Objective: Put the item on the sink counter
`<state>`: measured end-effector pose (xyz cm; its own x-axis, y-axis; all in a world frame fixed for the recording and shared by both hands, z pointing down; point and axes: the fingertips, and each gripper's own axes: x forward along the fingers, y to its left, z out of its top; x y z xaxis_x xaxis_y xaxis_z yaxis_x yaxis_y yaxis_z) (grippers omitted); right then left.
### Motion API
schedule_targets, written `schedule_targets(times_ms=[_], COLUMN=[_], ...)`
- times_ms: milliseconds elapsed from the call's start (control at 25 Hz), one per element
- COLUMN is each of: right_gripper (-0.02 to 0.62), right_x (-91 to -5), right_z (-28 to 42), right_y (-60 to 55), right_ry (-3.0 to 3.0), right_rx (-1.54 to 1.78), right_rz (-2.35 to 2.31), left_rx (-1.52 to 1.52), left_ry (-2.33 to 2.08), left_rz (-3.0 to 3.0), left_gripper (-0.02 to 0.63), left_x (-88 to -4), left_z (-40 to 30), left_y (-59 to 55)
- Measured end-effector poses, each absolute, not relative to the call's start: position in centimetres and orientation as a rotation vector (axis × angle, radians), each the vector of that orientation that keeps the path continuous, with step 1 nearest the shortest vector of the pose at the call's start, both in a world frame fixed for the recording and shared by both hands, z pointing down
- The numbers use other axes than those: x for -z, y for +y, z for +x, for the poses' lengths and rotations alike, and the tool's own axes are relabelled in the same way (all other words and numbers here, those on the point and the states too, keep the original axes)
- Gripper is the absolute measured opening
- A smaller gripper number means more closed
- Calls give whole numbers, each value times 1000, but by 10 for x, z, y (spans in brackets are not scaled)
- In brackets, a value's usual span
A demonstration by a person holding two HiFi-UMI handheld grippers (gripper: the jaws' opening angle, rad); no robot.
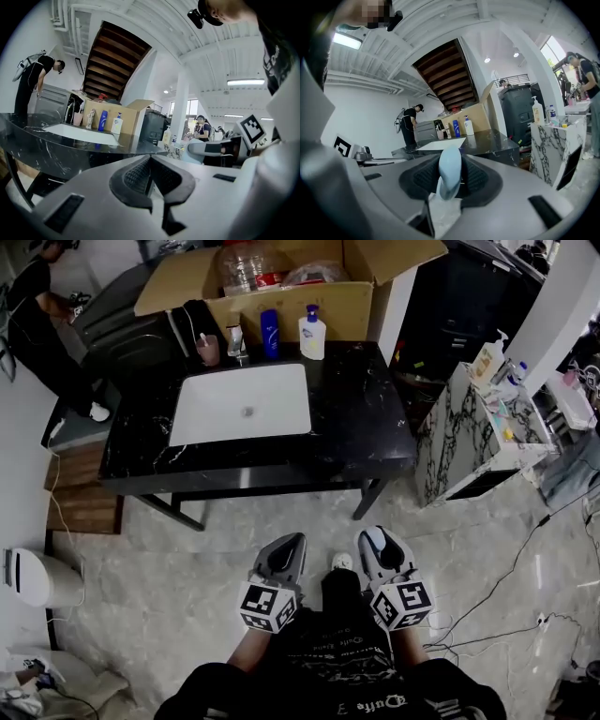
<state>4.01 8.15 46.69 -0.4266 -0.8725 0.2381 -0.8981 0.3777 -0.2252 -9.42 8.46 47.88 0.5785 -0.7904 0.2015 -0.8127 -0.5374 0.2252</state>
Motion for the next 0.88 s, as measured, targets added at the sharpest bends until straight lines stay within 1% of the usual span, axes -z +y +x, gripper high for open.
schedule_targets(times_ms=[600, 880], right_gripper=[129, 129], right_x=[-448, -445], right_z=[104, 121], right_y=[-76, -125], right_ry=[-2653, -2680], right_rx=[-438, -397], right_rz=[1460, 1421], left_rx=[-108, -89], left_ry=[-1411, -1471], left_rz=[2501, 2478], left_gripper=[7, 8], left_x=[-464, -463], left_z=[-11, 4], left_y=[-68, -108])
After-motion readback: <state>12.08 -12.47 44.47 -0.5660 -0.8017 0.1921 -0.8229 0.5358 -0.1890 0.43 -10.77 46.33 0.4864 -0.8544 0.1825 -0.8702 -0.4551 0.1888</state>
